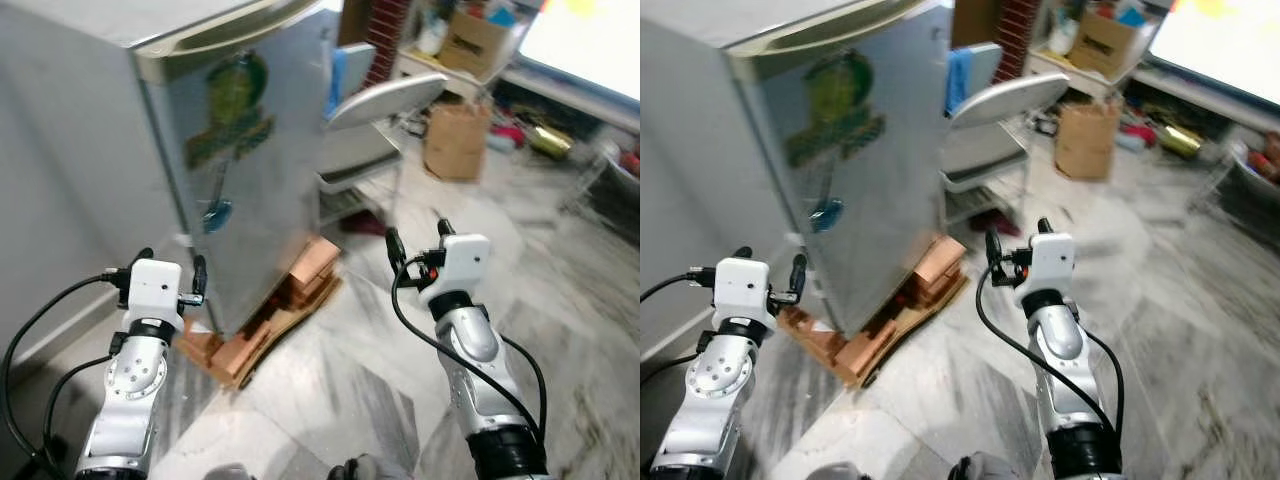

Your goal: Restocking fridge

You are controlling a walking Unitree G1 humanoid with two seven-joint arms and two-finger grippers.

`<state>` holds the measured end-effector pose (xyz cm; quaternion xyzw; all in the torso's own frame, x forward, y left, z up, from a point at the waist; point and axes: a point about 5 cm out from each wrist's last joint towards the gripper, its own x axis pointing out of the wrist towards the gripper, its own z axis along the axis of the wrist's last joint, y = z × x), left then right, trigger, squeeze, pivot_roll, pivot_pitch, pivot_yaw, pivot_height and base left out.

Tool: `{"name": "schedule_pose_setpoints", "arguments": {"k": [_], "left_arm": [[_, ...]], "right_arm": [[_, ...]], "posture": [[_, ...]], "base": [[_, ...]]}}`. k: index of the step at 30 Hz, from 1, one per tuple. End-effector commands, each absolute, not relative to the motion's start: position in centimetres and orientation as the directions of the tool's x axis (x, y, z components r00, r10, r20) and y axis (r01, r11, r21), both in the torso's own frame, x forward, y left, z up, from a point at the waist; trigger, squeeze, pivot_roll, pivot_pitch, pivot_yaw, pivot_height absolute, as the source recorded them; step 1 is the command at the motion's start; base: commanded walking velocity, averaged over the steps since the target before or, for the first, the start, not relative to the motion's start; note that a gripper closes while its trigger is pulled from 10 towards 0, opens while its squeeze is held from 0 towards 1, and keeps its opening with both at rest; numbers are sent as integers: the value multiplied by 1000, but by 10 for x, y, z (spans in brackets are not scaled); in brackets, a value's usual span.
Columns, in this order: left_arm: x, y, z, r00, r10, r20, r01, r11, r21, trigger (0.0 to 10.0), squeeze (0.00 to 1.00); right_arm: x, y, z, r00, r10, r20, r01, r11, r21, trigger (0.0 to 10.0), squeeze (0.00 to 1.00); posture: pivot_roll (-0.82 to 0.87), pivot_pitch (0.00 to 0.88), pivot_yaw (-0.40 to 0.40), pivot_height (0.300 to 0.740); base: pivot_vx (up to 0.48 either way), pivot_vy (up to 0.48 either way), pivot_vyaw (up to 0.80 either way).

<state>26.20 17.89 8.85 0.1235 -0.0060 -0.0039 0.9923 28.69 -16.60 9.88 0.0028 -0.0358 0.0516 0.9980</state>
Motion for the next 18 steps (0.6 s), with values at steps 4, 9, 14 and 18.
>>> {"name": "schedule_pose_setpoints", "arguments": {"k": [4,9,14,18], "left_arm": [[255,184,83,1000,-14,-12,17,960,278,10000,0],[257,182,84,1000,0,-2,1,970,244,10000,0],[254,180,82,1000,5,-17,-1,973,232,10000,0],[251,180,80,1000,2,-25,4,973,232,10000,0]], "right_arm": [[287,-162,101,992,99,81,-100,995,17,10000,0],[285,-162,100,991,105,78,-106,994,13,10000,0],[287,-163,101,991,109,76,-110,994,9,10000,0],[287,-163,100,991,113,74,-114,993,7,10000,0]], "posture": [[106,51,-44,740],[105,53,-53,740],[110,57,-59,740],[113,59,-61,740]], "base": [[0,0,0],[0,0,-652],[0,64,-91],[0,480,0]]}}
